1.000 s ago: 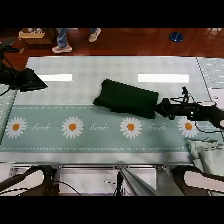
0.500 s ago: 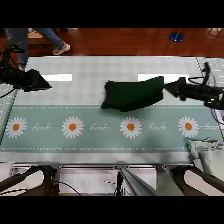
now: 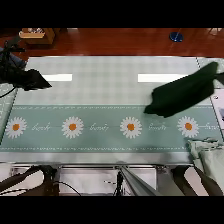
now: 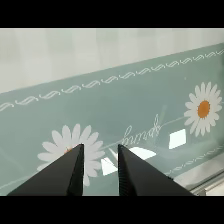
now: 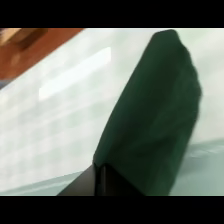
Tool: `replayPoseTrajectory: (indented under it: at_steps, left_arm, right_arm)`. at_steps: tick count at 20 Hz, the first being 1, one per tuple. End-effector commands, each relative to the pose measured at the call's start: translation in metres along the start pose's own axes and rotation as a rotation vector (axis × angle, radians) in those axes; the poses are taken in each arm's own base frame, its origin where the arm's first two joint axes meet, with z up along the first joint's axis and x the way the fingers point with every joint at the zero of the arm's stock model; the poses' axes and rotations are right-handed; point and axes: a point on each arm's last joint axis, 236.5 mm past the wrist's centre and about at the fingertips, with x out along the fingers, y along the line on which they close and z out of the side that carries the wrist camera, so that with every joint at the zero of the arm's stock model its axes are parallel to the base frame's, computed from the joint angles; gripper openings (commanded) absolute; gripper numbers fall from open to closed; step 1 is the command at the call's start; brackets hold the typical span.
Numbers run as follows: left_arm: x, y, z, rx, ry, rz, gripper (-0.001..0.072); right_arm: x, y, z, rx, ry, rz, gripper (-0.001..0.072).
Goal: Fold the shirts.
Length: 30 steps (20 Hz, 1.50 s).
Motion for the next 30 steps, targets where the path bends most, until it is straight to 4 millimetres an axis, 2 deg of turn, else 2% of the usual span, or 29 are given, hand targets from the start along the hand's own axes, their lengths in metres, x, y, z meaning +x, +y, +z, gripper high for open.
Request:
replayPoseTrajectory:
  at_steps: [1, 3, 6, 7, 11, 12, 15, 21, 25, 29, 30]
  left_arm:
    - [0.000, 0.002, 0.005, 0.055, -0.022, 0.008, 0.0276]
    - [0.000, 0.002, 0.006, 0.088, -0.025, 0.010, 0.0276]
    - [-0.001, 0.006, 0.015, 0.094, -0.061, 0.025, 0.0276]
    - [-0.001, 0.007, 0.017, 0.094, -0.073, 0.029, 0.0276]
    - [-0.002, 0.011, 0.029, 0.139, -0.122, 0.052, 0.0276]
    - [-0.003, 0.013, 0.034, 0.138, -0.141, 0.061, 0.0276]
    - [-0.004, 0.015, 0.038, 0.137, -0.156, 0.070, 0.0276]
    - [-0.005, 0.024, 0.041, 0.168, -0.167, 0.113, 0.0276]
    - [-0.007, 0.026, 0.043, 0.171, -0.175, 0.124, 0.0276]
    - [-0.007, 0.027, 0.045, 0.171, -0.180, 0.127, 0.0276]
    - [-0.007, 0.027, 0.045, 0.172, -0.181, 0.127, 0.0276]
  right_arm:
    - [-0.083, -0.084, -0.002, 0.145, -0.052, -0.417, 0.0019]
    - [-0.123, -0.121, -0.019, 0.238, -0.032, -0.584, 0.0019]
    - [-0.168, -0.157, -0.069, 0.371, 0.095, -0.764, 0.0019]
    - [-0.182, -0.166, -0.082, 0.442, 0.109, -0.823, 0.0019]
    - [-0.233, -0.188, -0.110, 0.564, 0.097, -1.055, 0.0019]
    - [-0.244, -0.192, -0.115, 0.584, 0.103, -1.105, 0.0019]
    - [-0.260, -0.196, -0.124, 0.607, 0.124, -1.182, 0.0019]
    - [-0.321, -0.194, -0.152, 0.679, 0.147, -1.455, 0.0019]
    - [-0.324, -0.196, -0.161, 0.698, 0.180, -1.489, 0.0019]
    - [-0.337, -0.198, -0.176, 0.692, 0.268, -1.561, 0.0036]
    - [-0.341, -0.200, -0.174, 0.679, 0.266, -1.578, 0.0144]
